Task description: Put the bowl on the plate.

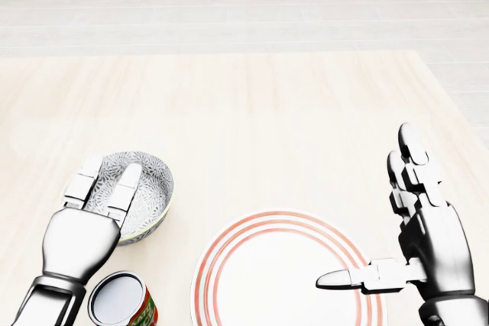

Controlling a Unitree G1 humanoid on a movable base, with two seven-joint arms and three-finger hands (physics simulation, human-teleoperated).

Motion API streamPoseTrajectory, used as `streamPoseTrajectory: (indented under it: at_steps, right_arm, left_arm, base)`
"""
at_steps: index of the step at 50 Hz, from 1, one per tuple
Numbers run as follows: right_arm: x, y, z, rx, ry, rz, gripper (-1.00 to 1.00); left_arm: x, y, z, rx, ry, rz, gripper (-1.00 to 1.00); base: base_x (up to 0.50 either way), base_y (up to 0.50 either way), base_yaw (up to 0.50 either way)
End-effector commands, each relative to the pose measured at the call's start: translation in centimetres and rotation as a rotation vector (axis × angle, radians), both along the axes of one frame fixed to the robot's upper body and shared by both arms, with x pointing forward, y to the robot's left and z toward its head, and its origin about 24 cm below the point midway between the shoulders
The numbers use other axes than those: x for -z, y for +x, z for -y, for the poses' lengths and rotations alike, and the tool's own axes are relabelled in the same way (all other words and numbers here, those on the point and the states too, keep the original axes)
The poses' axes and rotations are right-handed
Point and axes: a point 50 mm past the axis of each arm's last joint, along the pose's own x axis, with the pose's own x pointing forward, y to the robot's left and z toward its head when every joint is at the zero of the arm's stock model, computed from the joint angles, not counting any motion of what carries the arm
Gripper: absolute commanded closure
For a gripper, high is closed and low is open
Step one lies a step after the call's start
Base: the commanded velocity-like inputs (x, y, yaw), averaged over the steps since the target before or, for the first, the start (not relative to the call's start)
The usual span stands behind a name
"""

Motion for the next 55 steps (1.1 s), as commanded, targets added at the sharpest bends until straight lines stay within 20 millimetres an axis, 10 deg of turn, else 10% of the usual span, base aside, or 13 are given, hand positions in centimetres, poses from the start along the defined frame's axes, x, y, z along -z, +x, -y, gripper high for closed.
streamPoseTrajectory:
  at_steps: [1,41,42,55]
  right_arm:
    - [0.2,0.2,-0.1,-0.003,0.003,-0.007,-1.00]
    - [0.5,0.4,-0.2,-0.006,0.008,-0.022,-1.00]
    - [0.6,0.4,-0.2,-0.006,0.009,-0.022,-1.00]
    - [0.6,0.4,-0.2,-0.006,0.009,-0.025,-1.00]
  left_arm:
    - [0.7,0.1,0.0,-0.002,0.006,-0.041,-1.00]
    - [2.1,0.7,-0.3,-0.013,0.026,-0.132,-0.98]
    - [2.1,0.7,-0.3,-0.013,0.026,-0.132,-0.57]
    - [2.0,0.7,-0.3,-0.014,0.024,-0.123,-0.15]
  base:
    - [0.00,0.00,0.00]
    - [0.00,0.00,0.00]
    - [0.00,0.00,0.00]
    - [0.00,0.00,0.00]
